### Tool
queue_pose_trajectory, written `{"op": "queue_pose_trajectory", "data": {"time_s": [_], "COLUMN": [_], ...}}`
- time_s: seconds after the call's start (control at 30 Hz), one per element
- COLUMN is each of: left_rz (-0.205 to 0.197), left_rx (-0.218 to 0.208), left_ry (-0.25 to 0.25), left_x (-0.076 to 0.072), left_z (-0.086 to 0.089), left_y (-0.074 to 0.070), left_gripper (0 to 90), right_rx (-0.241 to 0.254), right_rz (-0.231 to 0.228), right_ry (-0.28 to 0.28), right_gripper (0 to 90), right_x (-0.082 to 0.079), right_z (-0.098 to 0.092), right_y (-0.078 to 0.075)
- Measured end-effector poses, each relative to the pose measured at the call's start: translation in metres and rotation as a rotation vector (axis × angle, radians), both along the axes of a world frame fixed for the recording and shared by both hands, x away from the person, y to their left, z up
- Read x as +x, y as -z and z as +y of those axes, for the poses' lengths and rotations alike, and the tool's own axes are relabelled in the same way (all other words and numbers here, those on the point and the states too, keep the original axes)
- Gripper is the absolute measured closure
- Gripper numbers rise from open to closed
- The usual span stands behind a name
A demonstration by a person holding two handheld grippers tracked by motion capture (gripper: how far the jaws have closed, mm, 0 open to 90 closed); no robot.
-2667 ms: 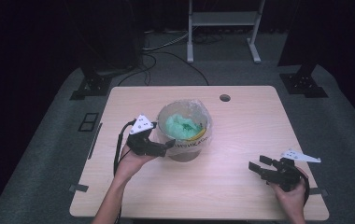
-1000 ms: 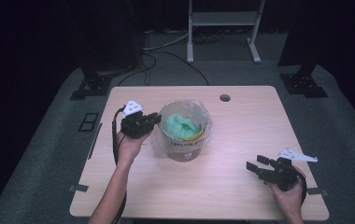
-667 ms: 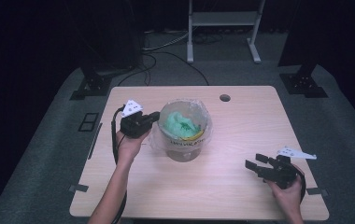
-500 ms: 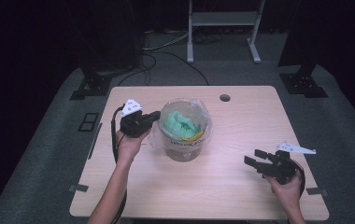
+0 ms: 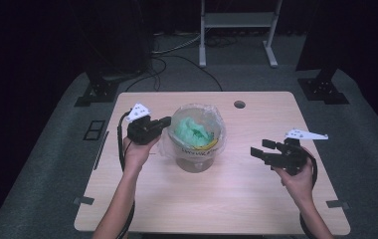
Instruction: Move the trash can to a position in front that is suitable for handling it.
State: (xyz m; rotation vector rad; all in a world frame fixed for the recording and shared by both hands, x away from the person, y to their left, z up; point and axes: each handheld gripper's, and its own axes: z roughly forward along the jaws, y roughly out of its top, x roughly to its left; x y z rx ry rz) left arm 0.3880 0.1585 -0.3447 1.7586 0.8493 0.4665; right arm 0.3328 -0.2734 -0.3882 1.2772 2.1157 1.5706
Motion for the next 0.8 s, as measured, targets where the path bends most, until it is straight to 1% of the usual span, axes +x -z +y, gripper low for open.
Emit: {"op": "queue_pose_trajectory", "data": {"time_s": [0.1, 0.13, 0.17, 0.2, 0.27, 0.3, 0.37, 0.5, 0.63, 0.7, 0.73, 0.8], "left_rz": [0.006, 0.006, 0.006, 0.006, 0.006, 0.007, 0.008, 0.009, 0.008, 0.009, 0.009, 0.007], "left_rx": [-0.005, -0.005, -0.003, -0.004, -0.003, -0.007, -0.007, -0.005, -0.005, -0.012, -0.012, -0.018], "left_ry": [0.008, 0.008, 0.011, 0.012, 0.012, 0.013, 0.014, 0.017, 0.025, 0.030, 0.030, 0.035], "left_x": [0.001, 0.001, 0.001, 0.001, 0.001, 0.001, 0.001, 0.002, 0.003, 0.004, 0.004, 0.004], "left_z": [-0.001, -0.001, -0.001, -0.001, -0.001, -0.001, -0.001, -0.001, -0.002, -0.002, -0.002, -0.002], "left_y": [-0.001, -0.001, -0.001, -0.001, -0.002, -0.002, -0.002, -0.002, -0.003, -0.003, -0.003, -0.004], "left_gripper": [89.1, 89.1, 89.0, 89.1, 89.1, 89.1, 89.0, 89.1, 89.1, 89.1, 89.1, 89.1], "right_rx": [-0.007, -0.007, -0.014, -0.010, -0.012, -0.016, -0.024, -0.024, -0.037, -0.041, -0.041, -0.046], "right_rz": [-0.010, -0.010, -0.021, -0.020, -0.022, -0.023, -0.026, -0.029, -0.027, -0.027, -0.027, -0.027], "right_ry": [-0.007, -0.007, -0.012, -0.015, -0.021, -0.029, -0.041, -0.064, -0.080, -0.084, -0.084, -0.093], "right_gripper": [27.9, 27.9, 27.8, 27.8, 27.7, 27.5, 27.1, 26.6, 26.1, 26.1, 26.1, 26.1], "right_x": [0.006, 0.006, 0.010, 0.012, 0.014, 0.018, 0.022, 0.030, 0.038, 0.042, 0.042, 0.048], "right_z": [0.006, 0.006, 0.010, 0.012, 0.015, 0.021, 0.028, 0.042, 0.056, 0.063, 0.063, 0.073], "right_y": [-0.010, -0.010, -0.016, -0.019, -0.022, -0.027, -0.031, -0.037, -0.042, -0.044, -0.044, -0.045]}}
